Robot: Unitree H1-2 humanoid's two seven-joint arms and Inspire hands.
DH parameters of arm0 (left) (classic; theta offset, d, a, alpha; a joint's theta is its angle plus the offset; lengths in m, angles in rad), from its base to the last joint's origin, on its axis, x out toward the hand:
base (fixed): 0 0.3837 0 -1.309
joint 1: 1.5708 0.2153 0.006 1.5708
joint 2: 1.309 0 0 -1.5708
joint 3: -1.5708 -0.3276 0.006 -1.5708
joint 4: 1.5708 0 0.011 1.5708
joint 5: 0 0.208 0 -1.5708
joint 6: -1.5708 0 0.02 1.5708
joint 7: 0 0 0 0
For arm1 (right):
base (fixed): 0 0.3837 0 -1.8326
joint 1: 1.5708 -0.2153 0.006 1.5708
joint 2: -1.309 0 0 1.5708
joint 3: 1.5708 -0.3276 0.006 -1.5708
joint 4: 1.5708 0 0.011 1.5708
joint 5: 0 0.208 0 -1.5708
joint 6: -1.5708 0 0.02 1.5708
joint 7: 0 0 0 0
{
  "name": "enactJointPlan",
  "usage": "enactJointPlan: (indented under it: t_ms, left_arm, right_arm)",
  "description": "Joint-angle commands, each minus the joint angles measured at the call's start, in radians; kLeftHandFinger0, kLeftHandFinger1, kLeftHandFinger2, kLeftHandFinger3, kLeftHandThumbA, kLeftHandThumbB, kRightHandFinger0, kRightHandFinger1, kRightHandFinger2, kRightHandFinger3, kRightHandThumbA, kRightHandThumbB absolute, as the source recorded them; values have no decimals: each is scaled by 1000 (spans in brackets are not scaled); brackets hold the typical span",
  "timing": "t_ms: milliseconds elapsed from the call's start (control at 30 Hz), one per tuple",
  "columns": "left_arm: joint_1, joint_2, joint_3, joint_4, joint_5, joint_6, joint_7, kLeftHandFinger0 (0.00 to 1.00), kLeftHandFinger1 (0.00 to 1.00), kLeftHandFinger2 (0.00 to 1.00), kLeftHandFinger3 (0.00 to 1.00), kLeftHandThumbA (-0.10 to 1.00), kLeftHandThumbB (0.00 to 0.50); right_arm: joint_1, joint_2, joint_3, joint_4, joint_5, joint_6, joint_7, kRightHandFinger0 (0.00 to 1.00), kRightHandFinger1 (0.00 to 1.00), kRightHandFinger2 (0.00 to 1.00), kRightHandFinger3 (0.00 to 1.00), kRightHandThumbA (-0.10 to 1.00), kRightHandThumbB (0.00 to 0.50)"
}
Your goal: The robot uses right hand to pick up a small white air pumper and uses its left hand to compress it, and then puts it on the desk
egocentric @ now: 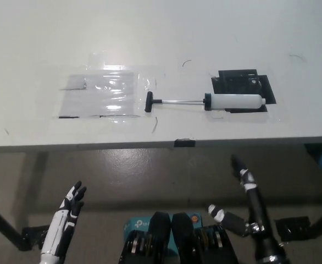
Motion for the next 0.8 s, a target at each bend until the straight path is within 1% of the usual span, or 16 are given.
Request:
enactJointPlan:
  t_ms: [0,67,133,167,267,300,333,400,433,467,533,600,633,667,733,767]
  left_arm:
    - [-25,7,-3,-17,11,-48,12,1000,1000,1000,1000,1000,36]
    - [-25,7,-1,-24,6,-45,9,1000,1000,1000,1000,1000,45]
    - [-27,9,-2,-32,11,-35,8,1000,1000,1000,1000,1000,48]
    - [-29,8,-1,-32,10,-39,9,1000,1000,1000,1000,1000,47]
    - [-31,11,0,-35,17,-37,11,1000,1000,1000,1000,1000,46]
    - [-30,10,0,-37,14,-35,10,1000,1000,1000,1000,1000,47]
    - [-27,9,1,-43,13,-32,9,1000,1000,1000,1000,1000,49]
    - [-20,9,2,-51,14,-24,9,1000,1000,1000,1000,1000,54]
    - [-17,9,3,-53,16,-21,10,1000,1000,1000,1000,1000,55]
    - [-19,10,3,-47,14,-29,10,1000,1000,1000,1000,1000,48]
    - [-22,10,3,-44,16,-34,11,1000,1000,1000,1000,1000,41]
    - [-9,6,0,-50,18,-34,12,1000,1000,1000,1000,1000,35]
    - [-3,4,-1,-53,17,-34,11,1000,1000,1000,1000,1000,35]
    - [-1,3,-2,-59,11,-29,6,1000,1000,1000,1000,1000,39]
    - [18,3,-3,-63,12,-34,6,1000,1000,1000,1000,1000,49]
    - [18,2,-3,-61,14,-34,8,1000,1000,1000,1000,1000,51]
  right_arm:
    - [-19,-12,-42,-141,-13,-73,-36,982,1000,1000,1000,749,187]
    - [-28,-32,-56,-231,19,-8,27,994,1000,1000,1000,728,203]
    - [-79,-86,-73,-343,18,104,91,972,1000,1000,1000,722,231]
    - [-122,-119,-82,-361,28,133,120,991,1000,1000,1000,707,252]
    - [-234,-171,-103,-353,68,218,172,1000,1000,1000,1000,666,275]
    - [-296,-202,-106,-322,67,265,202,1000,1000,1000,1000,685,263]
    - [-333,-224,-101,-299,65,295,226,1000,1000,1000,1000,743,265]
    - [-389,-258,-88,-254,58,332,264,1000,1000,1000,1000,800,260]
    - [-435,-285,-72,-227,52,388,308,1000,1000,1000,1000,913,288]
    - [-471,-304,-57,-203,51,428,345,1000,1000,1000,1000,978,298]
    - [-554,-353,1,-151,-6,482,429,1000,1000,1000,1000,1000,289]
    - [-612,-373,39,-105,-14,536,486,1000,1000,1000,1000,1000,320]
    - [-618,-377,46,-99,-12,548,495,1000,1000,1000,1000,1000,325]
    - [-670,-386,75,-31,-26,541,528,1000,1000,1000,1000,1000,354]
    - [-713,-387,112,38,-41,553,556,1000,1000,1000,1000,1000,362]
    - [-740,-385,123,81,-39,553,568,1000,1000,1000,1000,1000,351]
